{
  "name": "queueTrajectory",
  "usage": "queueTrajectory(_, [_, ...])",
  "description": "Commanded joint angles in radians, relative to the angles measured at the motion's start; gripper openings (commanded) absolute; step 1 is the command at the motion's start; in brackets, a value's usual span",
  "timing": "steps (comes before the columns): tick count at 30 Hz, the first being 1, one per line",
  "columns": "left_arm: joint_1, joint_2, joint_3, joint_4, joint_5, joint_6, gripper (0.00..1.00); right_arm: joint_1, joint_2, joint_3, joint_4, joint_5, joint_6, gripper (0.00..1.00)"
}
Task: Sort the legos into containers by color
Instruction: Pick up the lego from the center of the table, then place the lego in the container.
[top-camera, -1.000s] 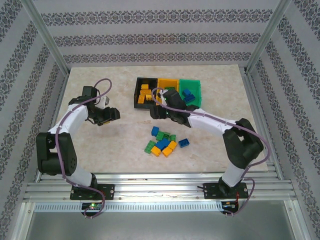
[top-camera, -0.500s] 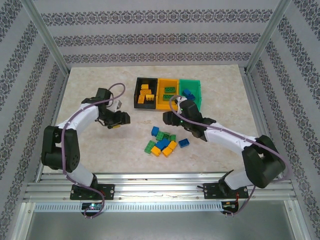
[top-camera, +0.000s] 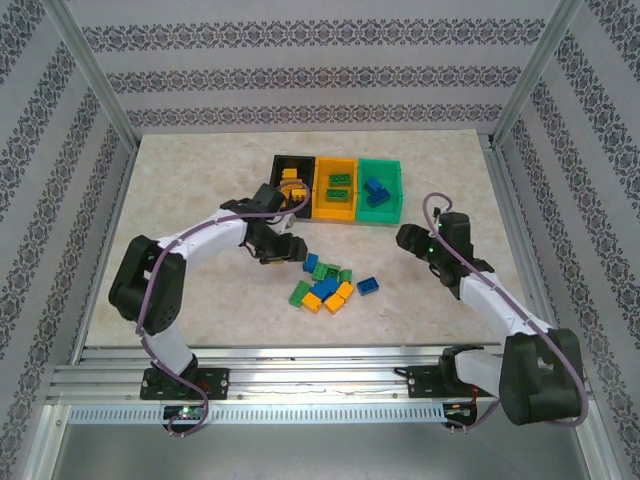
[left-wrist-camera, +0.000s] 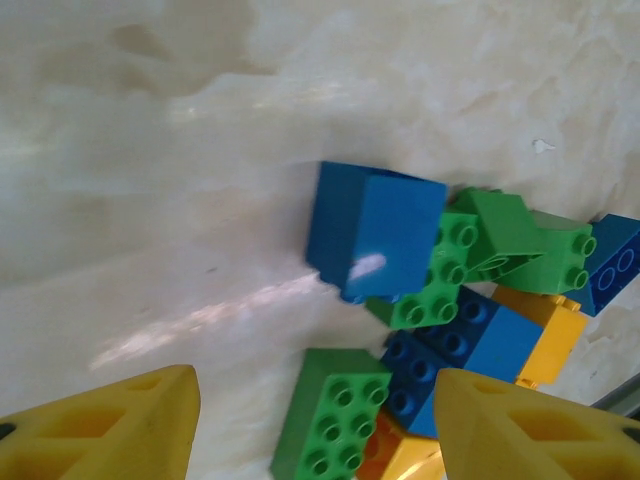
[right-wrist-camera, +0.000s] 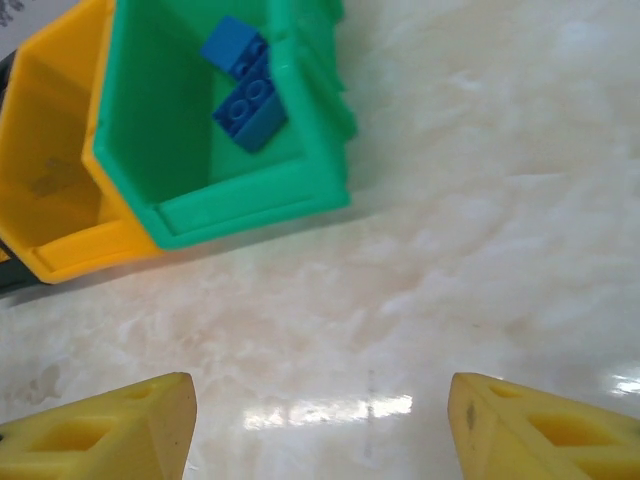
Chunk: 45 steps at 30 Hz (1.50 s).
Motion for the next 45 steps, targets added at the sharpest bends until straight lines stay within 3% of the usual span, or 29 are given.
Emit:
queueTrajectory(1, [-0.051,0.055,0.065,-0.004,-0.047,-0.029,0.63,-0.052,-0.071,-0.041,-0.084,-0.087,-0.085,0.68])
queueTrajectory(7, [-0.085,0.151,0.177,-0.034,-0.051,-0.022,0.63,-0.080,-0.160,-0.135,-0.071,-0.103,-0.083,0.70])
queueTrajectory(14, [-0.120,0.311,0.352,-0.171,-0.100,0.048,0.60,-0.083,-0.141,-0.160,-0.015,-0.119,-0.070,0.70])
queueTrajectory(20, [-0.121,0.344,0.357,-0.201,-0.158,0.074,0.55,-0.081,-0.130,-0.168,0.011,-0.131,-0.072,0.69])
queueTrajectory(22, [-0.121,0.340,0.352,-0.193,-0.156,0.070,0.51,-0.081,-0.131,-0.169,0.014,-0.130,-0.072,0.69])
queueTrajectory(24, [-0.121,0.336,0.347,-0.179,-0.145,0.065,0.41,-0.081,-0.135,-0.173,0.018,-0.129,-0.071,0.69])
queueTrajectory(32, [-0.121,0.296,0.344,-0.087,-0.116,0.021,0.34,-0.081,-0.153,-0.182,0.025,-0.122,-0.068,0.69])
queueTrajectory(45, [-0.121,0.402,0.661,0.060,-0.016,-0.102,0.34,-0.081,-0.164,-0.182,0.036,-0.133,-0.070,0.69])
